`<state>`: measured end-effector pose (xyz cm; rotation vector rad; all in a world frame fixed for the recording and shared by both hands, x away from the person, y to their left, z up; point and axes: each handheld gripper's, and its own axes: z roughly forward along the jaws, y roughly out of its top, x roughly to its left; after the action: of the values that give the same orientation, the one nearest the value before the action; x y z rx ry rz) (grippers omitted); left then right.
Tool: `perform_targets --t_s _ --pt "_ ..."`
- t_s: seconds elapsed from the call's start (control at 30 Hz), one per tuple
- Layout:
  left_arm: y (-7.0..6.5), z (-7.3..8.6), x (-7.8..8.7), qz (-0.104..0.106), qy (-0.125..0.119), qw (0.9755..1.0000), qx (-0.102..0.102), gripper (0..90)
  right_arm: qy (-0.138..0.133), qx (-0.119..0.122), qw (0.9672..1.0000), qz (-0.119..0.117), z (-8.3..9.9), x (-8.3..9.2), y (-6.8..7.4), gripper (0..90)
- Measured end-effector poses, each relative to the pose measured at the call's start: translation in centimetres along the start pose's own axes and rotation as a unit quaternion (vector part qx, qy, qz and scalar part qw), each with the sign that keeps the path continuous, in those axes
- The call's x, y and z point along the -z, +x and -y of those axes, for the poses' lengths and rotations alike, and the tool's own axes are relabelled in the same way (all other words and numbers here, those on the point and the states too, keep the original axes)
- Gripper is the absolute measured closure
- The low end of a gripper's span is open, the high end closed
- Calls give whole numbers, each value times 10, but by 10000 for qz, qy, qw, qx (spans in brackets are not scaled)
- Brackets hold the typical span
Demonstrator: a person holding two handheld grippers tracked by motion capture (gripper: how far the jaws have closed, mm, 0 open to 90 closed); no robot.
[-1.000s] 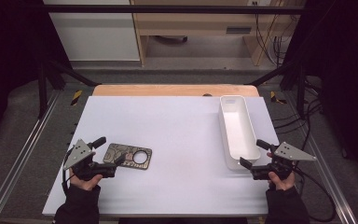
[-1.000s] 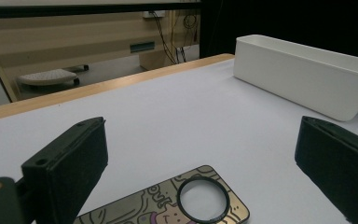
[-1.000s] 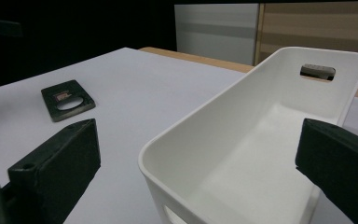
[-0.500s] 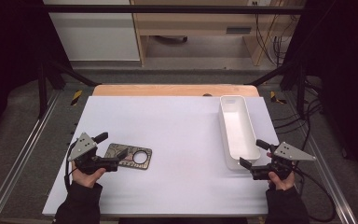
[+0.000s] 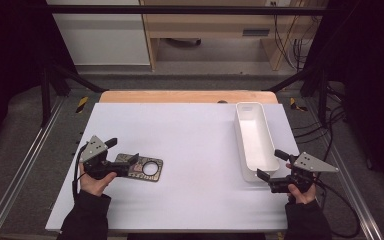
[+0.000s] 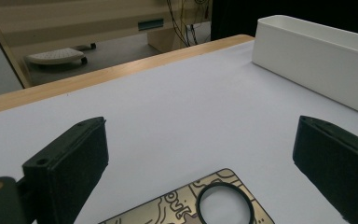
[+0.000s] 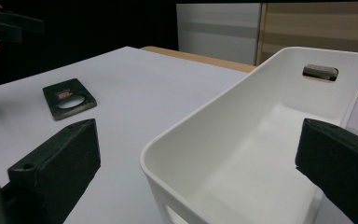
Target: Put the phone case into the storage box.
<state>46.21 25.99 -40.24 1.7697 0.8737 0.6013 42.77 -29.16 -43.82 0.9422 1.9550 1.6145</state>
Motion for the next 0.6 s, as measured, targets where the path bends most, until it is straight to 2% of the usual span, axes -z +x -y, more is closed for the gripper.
perform_targets --t_s 0.3,0.4,0.53,0.57,0.6 --pt "13 -1 -16 -169 332 9993 45 45 -5 0 10000 -8 0 0 0 3" --pt "19 0 -23 -255 571 9980 54 87 -2 3 10000 -9 0 0 0 3" --pt "24 2 -28 -339 718 9968 71 187 -4 5 10000 -10 0 0 0 3" --pt "26 3 -30 -435 787 9959 69 187 -3 3 10000 -14 0 0 0 3" --pt "27 4 -32 -468 820 9955 68 224 -2 4 10000 -11 0 0 0 3"
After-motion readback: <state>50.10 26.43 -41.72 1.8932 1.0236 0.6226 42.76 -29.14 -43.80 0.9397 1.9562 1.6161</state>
